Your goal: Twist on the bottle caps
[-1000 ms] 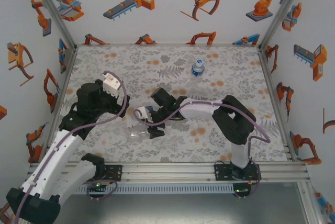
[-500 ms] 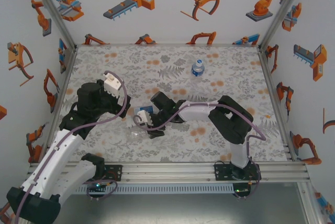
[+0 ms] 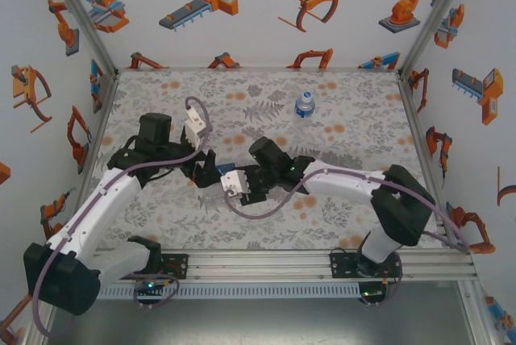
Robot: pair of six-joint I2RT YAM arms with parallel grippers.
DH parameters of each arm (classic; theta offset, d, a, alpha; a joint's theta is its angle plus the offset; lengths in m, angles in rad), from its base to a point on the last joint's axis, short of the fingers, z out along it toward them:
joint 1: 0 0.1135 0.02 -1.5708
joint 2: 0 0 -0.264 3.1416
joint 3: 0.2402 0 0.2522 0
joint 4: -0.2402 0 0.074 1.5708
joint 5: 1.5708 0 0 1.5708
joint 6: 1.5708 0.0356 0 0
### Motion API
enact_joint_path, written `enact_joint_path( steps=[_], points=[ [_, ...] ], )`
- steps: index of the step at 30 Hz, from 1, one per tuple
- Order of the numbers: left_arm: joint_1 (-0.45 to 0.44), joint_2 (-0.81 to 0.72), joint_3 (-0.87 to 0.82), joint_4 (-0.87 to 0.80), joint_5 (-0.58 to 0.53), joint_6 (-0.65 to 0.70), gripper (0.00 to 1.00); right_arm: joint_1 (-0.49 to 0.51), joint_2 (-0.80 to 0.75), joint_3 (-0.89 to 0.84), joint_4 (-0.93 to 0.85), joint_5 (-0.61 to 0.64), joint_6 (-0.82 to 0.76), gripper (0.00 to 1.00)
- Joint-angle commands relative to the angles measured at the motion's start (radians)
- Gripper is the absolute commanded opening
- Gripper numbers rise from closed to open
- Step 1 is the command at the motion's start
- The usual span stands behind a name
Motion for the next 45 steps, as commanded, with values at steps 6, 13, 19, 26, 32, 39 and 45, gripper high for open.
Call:
enact_joint_path(
  steps=[6, 13, 19, 26, 32, 39, 45],
  points=[
    [-0.003, 0.072, 0.088, -0.114, 0.3, 0.048, 0.98, 0.059, -0.227, -0.088, -0.027, 0.255, -0.31, 0.43],
    [-0.023, 0.125, 0.146, -0.197, 0.363, 0.075, 0.97, 0.099, -0.361, -0.103, -0.02, 0.379, -0.491, 0.38],
    [-0.079, 0.17, 0.196, -0.258, 0.392, 0.088, 0.96, 0.127, -0.427, -0.1, -0.012, 0.453, -0.609, 0.35],
    [-0.129, 0.231, 0.262, -0.336, 0.401, 0.113, 0.88, 0.17, -0.485, -0.098, 0.001, 0.524, -0.739, 0.31],
    [-0.14, 0.238, 0.281, -0.336, 0.411, 0.11, 0.8, 0.219, -0.502, -0.087, 0.015, 0.59, -0.811, 0.3],
    [-0.153, 0.247, 0.291, -0.336, 0.413, 0.106, 0.73, 0.241, -0.493, -0.082, 0.033, 0.632, -0.833, 0.29],
    [-0.159, 0.251, 0.282, -0.336, 0.416, 0.104, 0.72, 0.253, -0.49, -0.078, 0.046, 0.651, -0.843, 0.29]
  ],
)
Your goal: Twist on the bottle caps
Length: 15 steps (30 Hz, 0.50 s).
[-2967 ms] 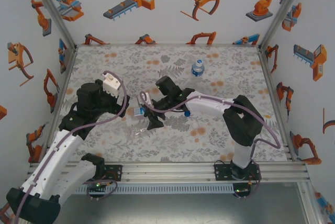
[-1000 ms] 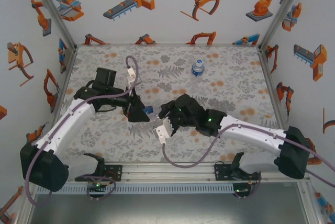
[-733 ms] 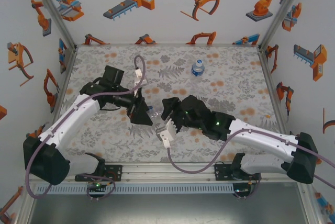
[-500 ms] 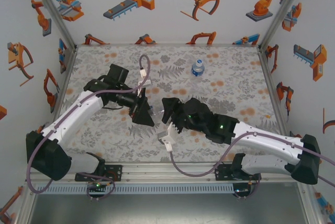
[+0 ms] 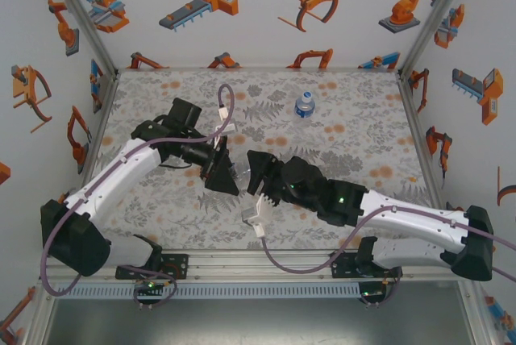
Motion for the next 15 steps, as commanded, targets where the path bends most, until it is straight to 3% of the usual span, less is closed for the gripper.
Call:
enact_joint_path(
  steps=[1, 15],
  points=[
    [-0.007, 0.008, 0.021, -0.023, 0.035, 0.021, 0.71, 0.013, -0.004, 0.023, 0.033, 0.035, -0.02, 0.29],
    [-0.012, 0.013, 0.014, -0.023, 0.055, 0.042, 0.51, 0.019, 0.012, 0.033, 0.016, 0.039, -0.02, 0.3]
  ],
)
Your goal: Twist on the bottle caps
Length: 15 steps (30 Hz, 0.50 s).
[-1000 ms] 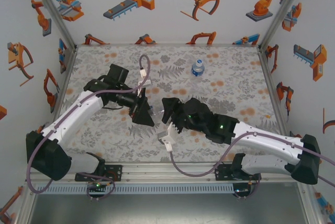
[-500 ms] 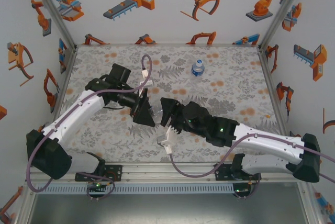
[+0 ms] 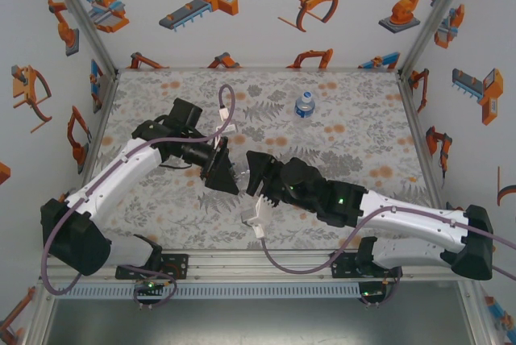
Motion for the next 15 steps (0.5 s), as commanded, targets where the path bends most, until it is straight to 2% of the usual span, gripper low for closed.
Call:
enact_joint_path(
  steps=[1, 3, 7, 15],
  points=[
    [-0.009, 0.008, 0.014, -0.013, 0.048, 0.038, 0.49, 0.008, 0.009, 0.033, 0.014, 0.024, -0.012, 0.3],
    [-0.01, 0.01, 0.015, -0.013, 0.048, 0.042, 0.46, 0.008, 0.012, 0.033, 0.018, 0.029, -0.011, 0.34],
    [-0.008, 0.014, 0.015, -0.019, 0.048, 0.058, 0.43, 0.007, 0.016, 0.025, 0.043, 0.042, -0.01, 0.62],
    [-0.005, 0.007, 0.008, 0.016, -0.017, 0.076, 0.38, 0.008, 0.003, 0.015, 0.071, 0.091, 0.08, 0.87]
  ],
)
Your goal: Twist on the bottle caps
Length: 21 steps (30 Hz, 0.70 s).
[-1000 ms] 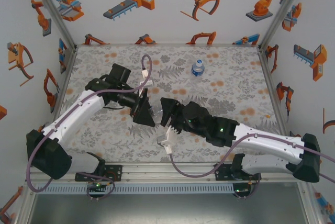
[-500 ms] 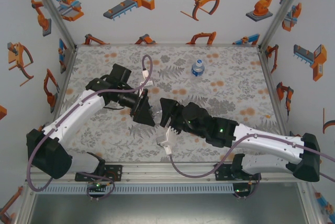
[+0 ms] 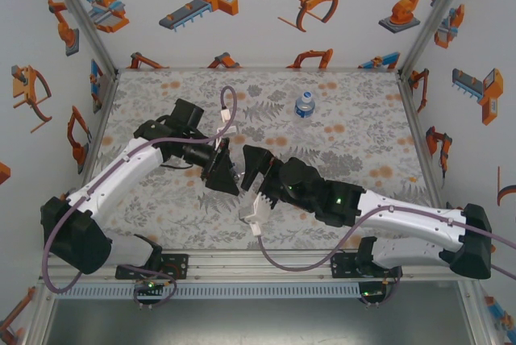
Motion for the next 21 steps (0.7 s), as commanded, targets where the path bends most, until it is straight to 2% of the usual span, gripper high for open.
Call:
enact_joint_path(
  steps=[1, 4, 7, 15, 17, 19, 21],
  points=[
    [-0.001, -0.007, 0.003, 0.032, -0.028, 0.031, 0.38, 0.004, -0.015, 0.013, 0.041, 0.06, 0.086, 0.87],
    [0.007, -0.031, -0.021, 0.097, -0.077, 0.008, 0.37, -0.001, -0.038, 0.007, 0.062, 0.076, 0.199, 0.87],
    [0.022, -0.065, -0.054, 0.188, -0.127, -0.032, 0.37, -0.027, -0.066, 0.008, 0.069, 0.076, 0.377, 0.88],
    [0.072, -0.166, -0.172, 0.536, -0.217, -0.211, 0.35, -0.157, -0.103, 0.056, 0.095, 0.05, 1.242, 0.89],
    [0.079, -0.186, -0.197, 0.631, -0.212, -0.257, 0.35, -0.226, -0.103, 0.1, 0.053, -0.023, 1.533, 0.89],
    [0.082, -0.203, -0.213, 0.708, -0.198, -0.294, 0.35, -0.322, -0.087, 0.143, 0.017, -0.207, 1.777, 0.85],
    [0.081, -0.217, -0.225, 0.789, -0.169, -0.33, 0.35, -0.398, -0.081, 0.129, 0.107, -0.355, 1.971, 0.82]
  ],
)
